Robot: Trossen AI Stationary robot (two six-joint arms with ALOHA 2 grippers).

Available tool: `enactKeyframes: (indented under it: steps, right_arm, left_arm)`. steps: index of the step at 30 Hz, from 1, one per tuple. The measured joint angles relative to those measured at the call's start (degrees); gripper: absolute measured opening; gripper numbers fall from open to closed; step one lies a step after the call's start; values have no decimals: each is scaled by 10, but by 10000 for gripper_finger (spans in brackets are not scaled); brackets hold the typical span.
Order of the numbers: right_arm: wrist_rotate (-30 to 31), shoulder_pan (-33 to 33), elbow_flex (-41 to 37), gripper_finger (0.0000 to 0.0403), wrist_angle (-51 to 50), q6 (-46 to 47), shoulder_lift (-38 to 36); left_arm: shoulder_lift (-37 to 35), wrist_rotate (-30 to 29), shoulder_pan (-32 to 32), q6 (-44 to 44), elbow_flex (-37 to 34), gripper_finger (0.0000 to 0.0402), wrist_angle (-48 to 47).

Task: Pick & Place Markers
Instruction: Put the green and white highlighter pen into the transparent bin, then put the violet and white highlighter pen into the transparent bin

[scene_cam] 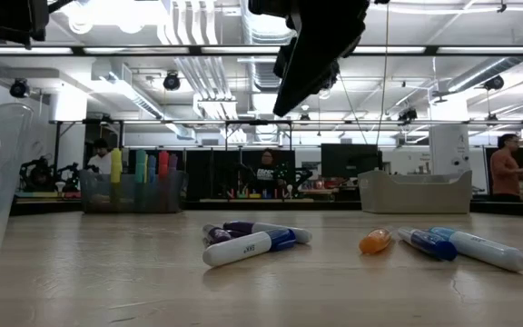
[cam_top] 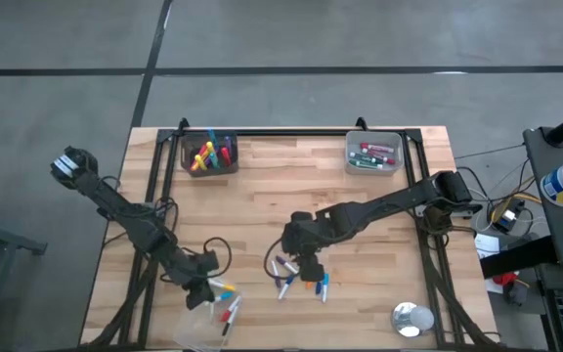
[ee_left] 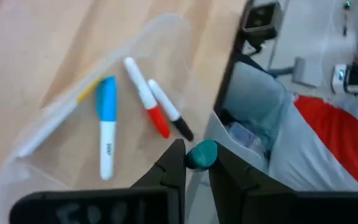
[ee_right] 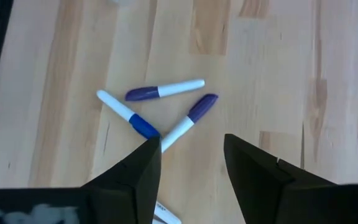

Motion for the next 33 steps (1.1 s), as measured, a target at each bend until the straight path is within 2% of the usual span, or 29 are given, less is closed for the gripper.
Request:
enactKeyframes:
  steps: [7, 16, 23, 27, 33]
  right_arm:
    - [0, 0, -12, 167, 0, 5, 0]
    - [0, 0, -15, 166, 1, 6, 0]
    - [-1, 0, -16, 171, -1, 18, 0]
    - [-1, 0, -26, 167, 5, 59, 0]
    - [2, 0, -68, 160, 79, 166, 0]
  left_arm:
    - [1, -24, 0, -31, 0, 55, -26]
    - [1, -37, -1, -19, 0, 128, -28]
    - [1, -24, -5, -15, 0, 142, -27]
    - [1, -33, -7, 29, 0, 142, 2]
    - [1, -104, -7, 149, 0, 142, 102]
